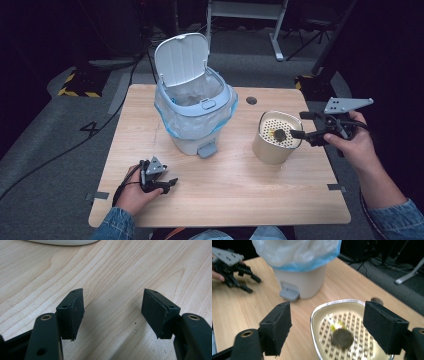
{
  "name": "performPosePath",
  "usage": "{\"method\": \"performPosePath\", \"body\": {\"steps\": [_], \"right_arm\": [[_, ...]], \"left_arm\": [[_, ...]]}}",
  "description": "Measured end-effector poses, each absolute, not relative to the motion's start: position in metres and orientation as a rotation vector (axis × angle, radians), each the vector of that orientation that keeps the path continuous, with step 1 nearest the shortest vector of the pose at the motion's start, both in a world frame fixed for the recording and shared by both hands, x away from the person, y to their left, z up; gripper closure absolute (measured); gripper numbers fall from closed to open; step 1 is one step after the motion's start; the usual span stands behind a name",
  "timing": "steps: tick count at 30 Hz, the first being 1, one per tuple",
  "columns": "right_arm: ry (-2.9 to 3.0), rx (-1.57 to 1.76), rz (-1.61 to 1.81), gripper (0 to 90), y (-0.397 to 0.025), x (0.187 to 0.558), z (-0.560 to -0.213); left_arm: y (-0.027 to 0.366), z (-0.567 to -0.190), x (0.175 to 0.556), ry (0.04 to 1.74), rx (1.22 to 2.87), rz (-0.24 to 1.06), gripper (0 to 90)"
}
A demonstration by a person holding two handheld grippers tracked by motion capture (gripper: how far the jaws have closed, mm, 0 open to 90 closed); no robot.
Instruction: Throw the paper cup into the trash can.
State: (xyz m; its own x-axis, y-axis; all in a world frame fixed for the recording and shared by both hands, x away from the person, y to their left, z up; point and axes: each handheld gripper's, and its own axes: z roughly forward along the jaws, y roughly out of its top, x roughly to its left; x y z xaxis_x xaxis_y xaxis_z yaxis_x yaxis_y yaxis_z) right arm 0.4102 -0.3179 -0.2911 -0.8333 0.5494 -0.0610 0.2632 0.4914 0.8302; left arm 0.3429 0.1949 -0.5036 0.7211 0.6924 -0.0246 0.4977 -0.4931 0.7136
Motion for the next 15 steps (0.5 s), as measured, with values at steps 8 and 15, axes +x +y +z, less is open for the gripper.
{"method": "performPosePath", "body": {"steps": [8, 15], "right_arm": [[2.442, 0.732, 1.229, 24.8, -0.334, 0.389, -0.337], [2.469, 0.784, 1.174, 24.5, -0.342, 0.379, -0.387]], "left_arm": [[0.197, -0.503, 0.343, 0.91, 2.19, 0.35, 38.2], [0.197, -0.503, 0.343, 0.914, 2.189, 0.355, 38.2]]}}
